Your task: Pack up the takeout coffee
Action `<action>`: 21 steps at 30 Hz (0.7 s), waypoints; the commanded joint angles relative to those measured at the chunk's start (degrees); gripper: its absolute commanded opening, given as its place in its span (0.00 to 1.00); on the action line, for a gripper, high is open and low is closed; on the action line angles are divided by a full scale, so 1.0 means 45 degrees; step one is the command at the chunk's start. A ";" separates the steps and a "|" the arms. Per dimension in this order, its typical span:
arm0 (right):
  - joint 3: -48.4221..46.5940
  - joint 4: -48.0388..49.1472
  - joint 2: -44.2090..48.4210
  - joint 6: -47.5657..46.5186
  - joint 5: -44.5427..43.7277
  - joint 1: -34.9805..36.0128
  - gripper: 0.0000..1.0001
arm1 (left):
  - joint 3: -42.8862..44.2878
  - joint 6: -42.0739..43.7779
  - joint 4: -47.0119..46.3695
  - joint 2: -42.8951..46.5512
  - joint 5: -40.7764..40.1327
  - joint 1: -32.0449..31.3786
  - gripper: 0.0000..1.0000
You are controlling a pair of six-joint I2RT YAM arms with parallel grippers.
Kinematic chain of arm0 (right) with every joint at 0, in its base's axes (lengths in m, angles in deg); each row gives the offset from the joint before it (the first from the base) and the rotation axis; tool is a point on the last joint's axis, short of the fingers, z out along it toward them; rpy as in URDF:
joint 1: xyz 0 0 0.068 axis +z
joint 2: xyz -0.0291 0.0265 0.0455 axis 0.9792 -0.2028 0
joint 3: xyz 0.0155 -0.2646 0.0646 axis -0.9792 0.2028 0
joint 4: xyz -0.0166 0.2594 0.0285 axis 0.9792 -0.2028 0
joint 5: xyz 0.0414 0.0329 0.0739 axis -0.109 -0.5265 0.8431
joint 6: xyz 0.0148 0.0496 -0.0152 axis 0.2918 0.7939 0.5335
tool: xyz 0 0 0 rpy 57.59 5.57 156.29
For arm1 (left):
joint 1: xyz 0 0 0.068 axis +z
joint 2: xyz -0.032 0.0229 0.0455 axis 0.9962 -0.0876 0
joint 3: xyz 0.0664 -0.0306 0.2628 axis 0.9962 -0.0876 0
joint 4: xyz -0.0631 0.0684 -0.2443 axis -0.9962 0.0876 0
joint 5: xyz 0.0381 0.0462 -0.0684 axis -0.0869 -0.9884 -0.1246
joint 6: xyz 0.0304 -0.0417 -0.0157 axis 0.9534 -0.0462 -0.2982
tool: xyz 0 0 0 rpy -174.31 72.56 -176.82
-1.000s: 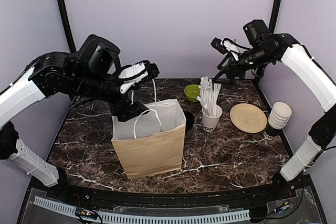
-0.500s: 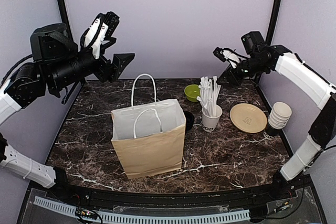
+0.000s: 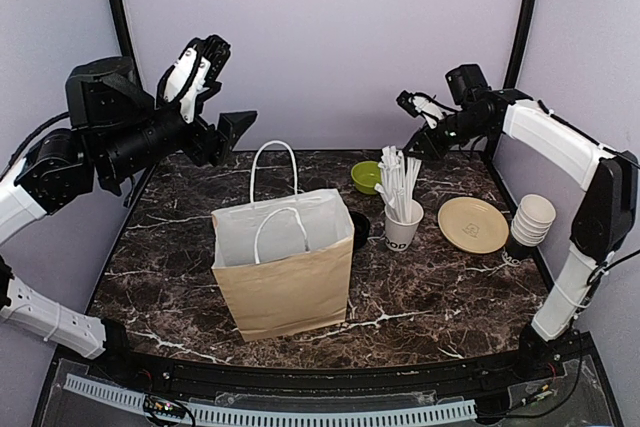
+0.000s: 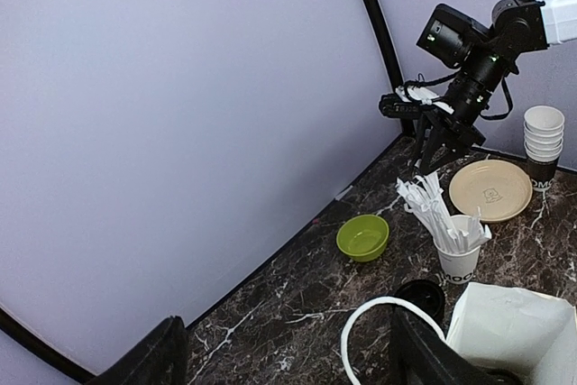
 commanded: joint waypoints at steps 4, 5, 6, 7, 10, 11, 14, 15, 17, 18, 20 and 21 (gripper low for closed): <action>-0.0351 0.0611 0.0033 0.0103 0.0357 -0.0051 0.07 | -0.0388 -0.0233 -0.0424 0.0355 -0.0159 0.0057 0.79; -0.0425 0.0547 0.0007 0.0088 0.0380 -0.0060 0.02 | -0.0392 -0.0261 -0.0428 0.0356 -0.0169 0.0057 0.79; -0.0500 0.0483 0.0013 0.0093 0.0461 -0.0061 0.00 | -0.0394 -0.0292 -0.0391 0.0356 -0.0181 0.0057 0.78; -0.0631 0.0367 0.0055 0.0084 0.0552 -0.0066 0.00 | -0.0395 -0.0297 -0.0382 0.0375 -0.0204 0.0057 0.78; -0.1200 -0.0237 0.0422 0.0095 0.0963 -0.0051 0.00 | -0.0497 -0.0152 -0.0572 0.0454 -0.0349 0.0074 0.79; -0.1383 -0.0546 0.0624 0.0113 0.1147 -0.0060 0.00 | -0.0524 -0.0101 -0.0648 0.0468 -0.0485 0.0085 0.79; -0.2010 -0.1248 0.1474 0.0135 0.1806 -0.0056 0.00 | -0.0735 0.0174 -0.1337 0.0473 -0.0878 0.0305 0.78; -0.2165 -0.1399 0.1830 0.0131 0.1924 -0.0061 0.00 | -0.0780 0.0219 -0.1460 0.0463 -0.0950 0.0386 0.78; -0.2350 -0.1548 0.2526 0.0093 0.2058 -0.0061 0.00 | -0.0845 0.0361 -0.1692 0.0386 -0.1095 0.0623 0.78; -0.2459 -0.1579 0.2996 0.0067 0.2116 -0.0056 0.00 | -0.0845 0.0488 -0.1777 0.0351 -0.1210 0.0755 0.78; -0.2854 -0.1705 0.3527 0.0051 0.2371 -0.0049 0.00 | -0.0859 0.0607 -0.1939 0.0289 -0.1467 0.0950 0.78; -0.3172 -0.1852 0.3671 0.0054 0.2644 -0.0055 0.00 | -0.0902 0.0621 -0.2097 0.0305 -0.1605 0.1071 0.78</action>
